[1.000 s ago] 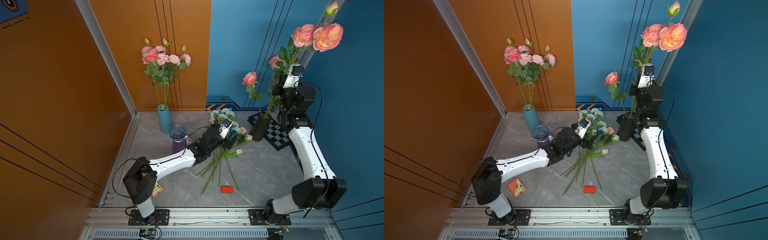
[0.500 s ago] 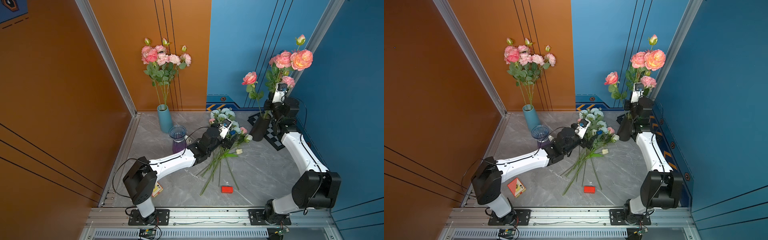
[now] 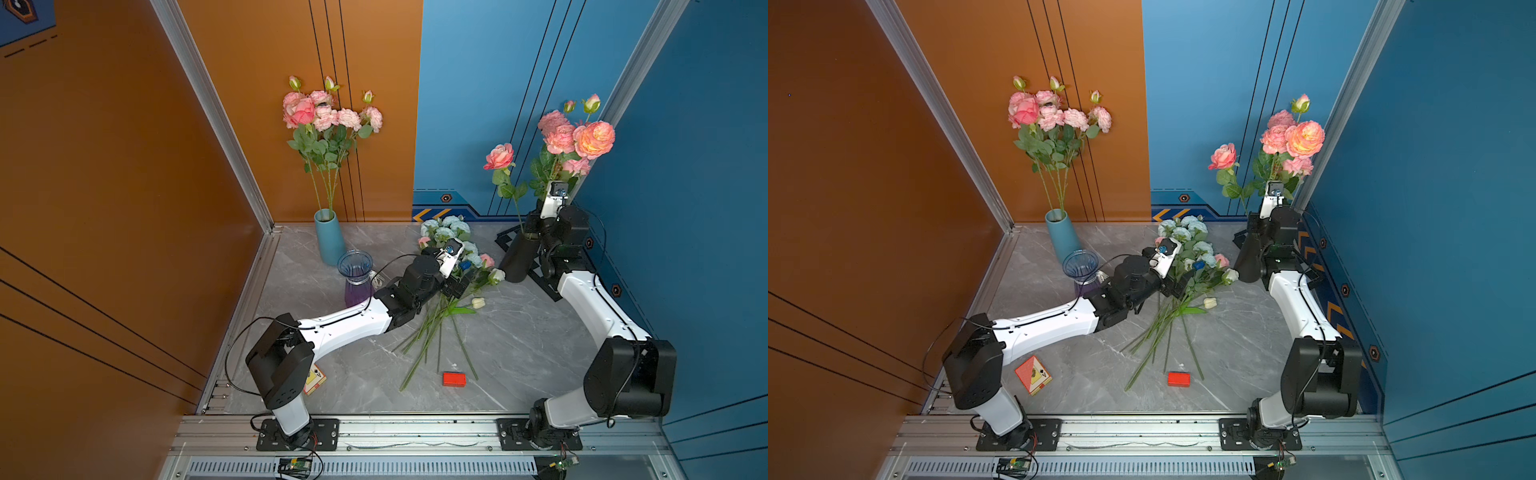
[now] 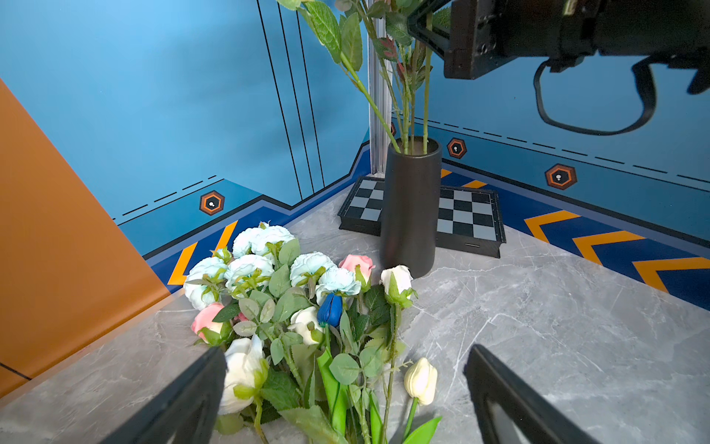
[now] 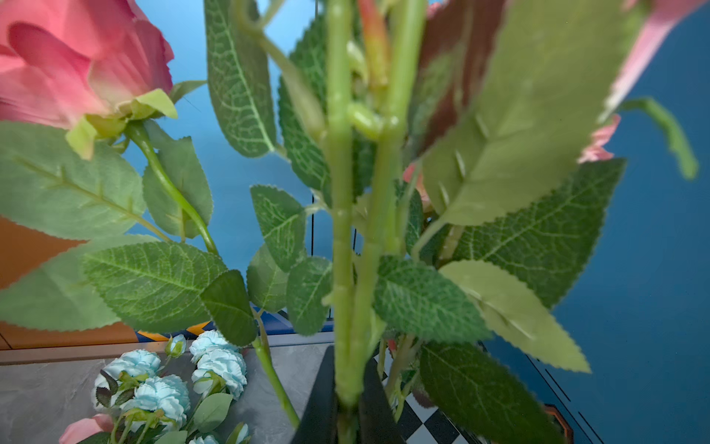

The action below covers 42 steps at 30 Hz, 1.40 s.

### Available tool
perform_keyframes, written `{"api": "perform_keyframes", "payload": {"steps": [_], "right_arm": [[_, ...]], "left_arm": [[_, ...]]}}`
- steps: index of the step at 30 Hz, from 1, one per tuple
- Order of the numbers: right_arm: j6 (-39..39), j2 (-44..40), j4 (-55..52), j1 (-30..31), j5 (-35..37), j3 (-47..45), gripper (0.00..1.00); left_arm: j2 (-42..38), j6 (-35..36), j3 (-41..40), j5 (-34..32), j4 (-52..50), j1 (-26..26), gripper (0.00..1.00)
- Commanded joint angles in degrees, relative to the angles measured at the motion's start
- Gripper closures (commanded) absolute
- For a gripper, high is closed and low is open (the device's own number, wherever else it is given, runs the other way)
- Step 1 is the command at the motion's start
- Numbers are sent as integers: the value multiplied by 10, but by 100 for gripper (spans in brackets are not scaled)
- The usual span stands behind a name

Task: Place the pink flowers into the vase
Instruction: Place the flower in the vase.

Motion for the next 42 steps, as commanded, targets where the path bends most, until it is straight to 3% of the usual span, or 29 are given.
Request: {"api": "perform_keyframes", "payload": {"steps": [1,14,30,42], "right_arm": [[17,-12,13,-3,21,-10,99],[34,2,-28,-2,36,0,87],[35,8,-43,0,39,2,85],[32,-10,-56,3,42,-1,71]], "left_arm": [[-16,-9,-9,-10,5,-6,1],[-29,-16,-26,-18,6,-7,1],[-40,-19,-35,-23,6,-8,1],[-49,-36,-50,-34,6,-6,1]]}}
